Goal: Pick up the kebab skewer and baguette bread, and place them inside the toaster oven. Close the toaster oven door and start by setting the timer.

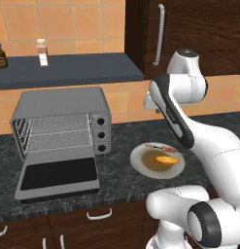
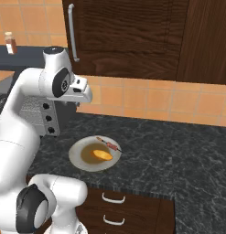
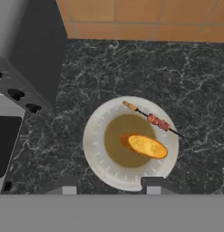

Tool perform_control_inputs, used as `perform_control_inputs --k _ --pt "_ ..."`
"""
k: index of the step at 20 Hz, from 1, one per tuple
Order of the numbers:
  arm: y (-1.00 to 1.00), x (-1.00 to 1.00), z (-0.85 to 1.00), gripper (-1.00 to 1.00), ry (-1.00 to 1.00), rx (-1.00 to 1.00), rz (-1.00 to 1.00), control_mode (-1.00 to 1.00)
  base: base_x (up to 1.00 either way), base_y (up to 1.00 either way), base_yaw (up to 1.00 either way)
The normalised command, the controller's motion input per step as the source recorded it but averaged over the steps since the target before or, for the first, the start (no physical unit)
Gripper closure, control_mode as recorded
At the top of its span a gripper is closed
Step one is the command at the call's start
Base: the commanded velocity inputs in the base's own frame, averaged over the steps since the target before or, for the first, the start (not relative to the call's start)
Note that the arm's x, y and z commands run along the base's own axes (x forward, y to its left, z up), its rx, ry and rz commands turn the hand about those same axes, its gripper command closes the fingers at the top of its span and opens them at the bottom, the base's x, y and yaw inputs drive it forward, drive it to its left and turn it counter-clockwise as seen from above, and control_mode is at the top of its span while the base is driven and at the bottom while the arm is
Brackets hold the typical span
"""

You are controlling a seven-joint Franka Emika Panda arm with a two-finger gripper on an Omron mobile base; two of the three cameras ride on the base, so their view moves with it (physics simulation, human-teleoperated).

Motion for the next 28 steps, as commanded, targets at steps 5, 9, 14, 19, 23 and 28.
perform_control_inputs --k 5,9,14,19,23,28 --pt "0.00 -0.40 0.00 -1.00 0.00 0.00 0.00 -1.00 0.00 0.00 0.00" --pt "0.24 -1.00 -0.05 -1.00 -0.16 0.00 0.00 -1.00 0.00 0.00 0.00" --pt "0.92 -0.87 -0.03 -1.00 -0.42 0.01 0.00 -1.00 0.00 0.00 0.00" --pt "1.00 -0.19 0.00 -1.00 -0.43 0.04 0.00 -1.00 0.00 0.00 0.00" --pt "1.00 0.00 -0.08 -1.00 -0.21 0.07 0.00 -1.00 0.00 0.00 0.00" --pt "0.97 -0.01 -0.11 -1.00 -0.03 0.10 0.00 -1.00 0.00 0.00 0.00"
